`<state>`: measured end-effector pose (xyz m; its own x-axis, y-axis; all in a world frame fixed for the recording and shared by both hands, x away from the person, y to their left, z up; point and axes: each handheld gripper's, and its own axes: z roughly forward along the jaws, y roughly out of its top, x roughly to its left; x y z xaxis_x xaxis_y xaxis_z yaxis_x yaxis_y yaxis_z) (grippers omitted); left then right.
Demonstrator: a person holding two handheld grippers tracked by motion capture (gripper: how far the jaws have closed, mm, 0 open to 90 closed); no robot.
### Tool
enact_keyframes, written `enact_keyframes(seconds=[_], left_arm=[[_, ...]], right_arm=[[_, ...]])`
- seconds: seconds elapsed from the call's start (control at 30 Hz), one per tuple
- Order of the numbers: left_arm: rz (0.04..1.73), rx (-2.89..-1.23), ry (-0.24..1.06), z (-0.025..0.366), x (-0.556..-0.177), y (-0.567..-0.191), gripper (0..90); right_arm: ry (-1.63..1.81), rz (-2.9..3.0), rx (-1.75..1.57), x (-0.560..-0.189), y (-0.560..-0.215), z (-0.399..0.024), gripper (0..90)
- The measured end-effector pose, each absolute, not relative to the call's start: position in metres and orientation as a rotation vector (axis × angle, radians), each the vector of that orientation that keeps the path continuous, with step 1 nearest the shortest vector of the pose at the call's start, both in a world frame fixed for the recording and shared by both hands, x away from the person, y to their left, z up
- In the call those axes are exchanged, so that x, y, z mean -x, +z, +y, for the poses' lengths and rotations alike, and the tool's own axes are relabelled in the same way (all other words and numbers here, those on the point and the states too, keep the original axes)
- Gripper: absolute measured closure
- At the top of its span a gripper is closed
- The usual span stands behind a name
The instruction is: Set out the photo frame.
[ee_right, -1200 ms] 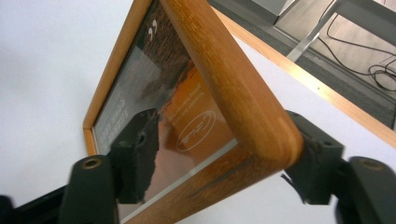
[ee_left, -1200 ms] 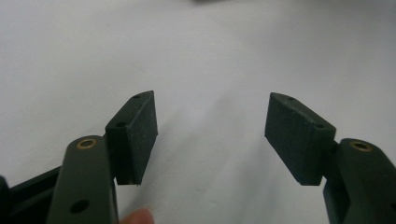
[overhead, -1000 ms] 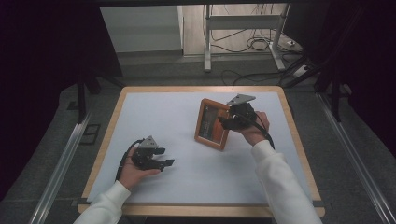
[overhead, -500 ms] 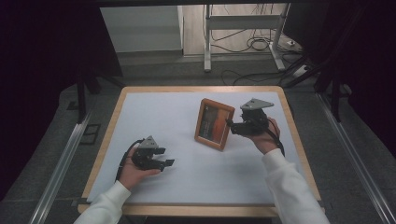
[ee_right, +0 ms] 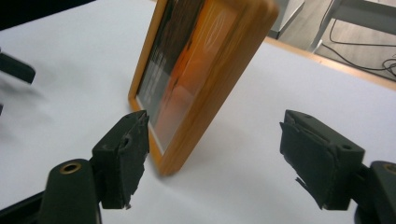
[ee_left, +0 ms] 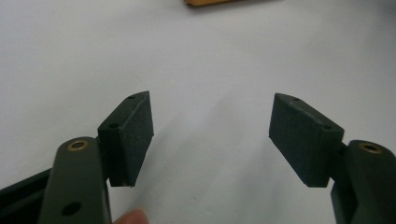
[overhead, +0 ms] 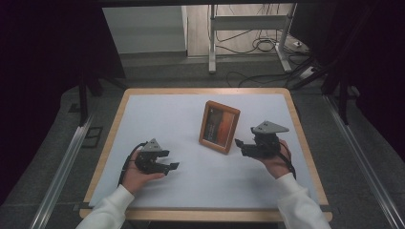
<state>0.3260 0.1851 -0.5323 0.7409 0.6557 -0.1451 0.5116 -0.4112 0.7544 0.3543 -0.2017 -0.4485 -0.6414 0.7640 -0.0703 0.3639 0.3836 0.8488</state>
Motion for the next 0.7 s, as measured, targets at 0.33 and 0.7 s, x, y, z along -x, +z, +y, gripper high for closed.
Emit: enact_keyframes(seconds=[0.33,0.7], left_arm=[[0.871,-2.112,0.215,0.183,-0.326,-0.533,29.9],[0.868,-2.113,0.214,0.183,-0.325,-0.533,30.0]], right_arm=[[1.193,2.304,-0.926,-0.345,-0.472,-0.200,54.9],[1.077,2.412,-0.842,-0.354,-0.495,-0.173,88.8]])
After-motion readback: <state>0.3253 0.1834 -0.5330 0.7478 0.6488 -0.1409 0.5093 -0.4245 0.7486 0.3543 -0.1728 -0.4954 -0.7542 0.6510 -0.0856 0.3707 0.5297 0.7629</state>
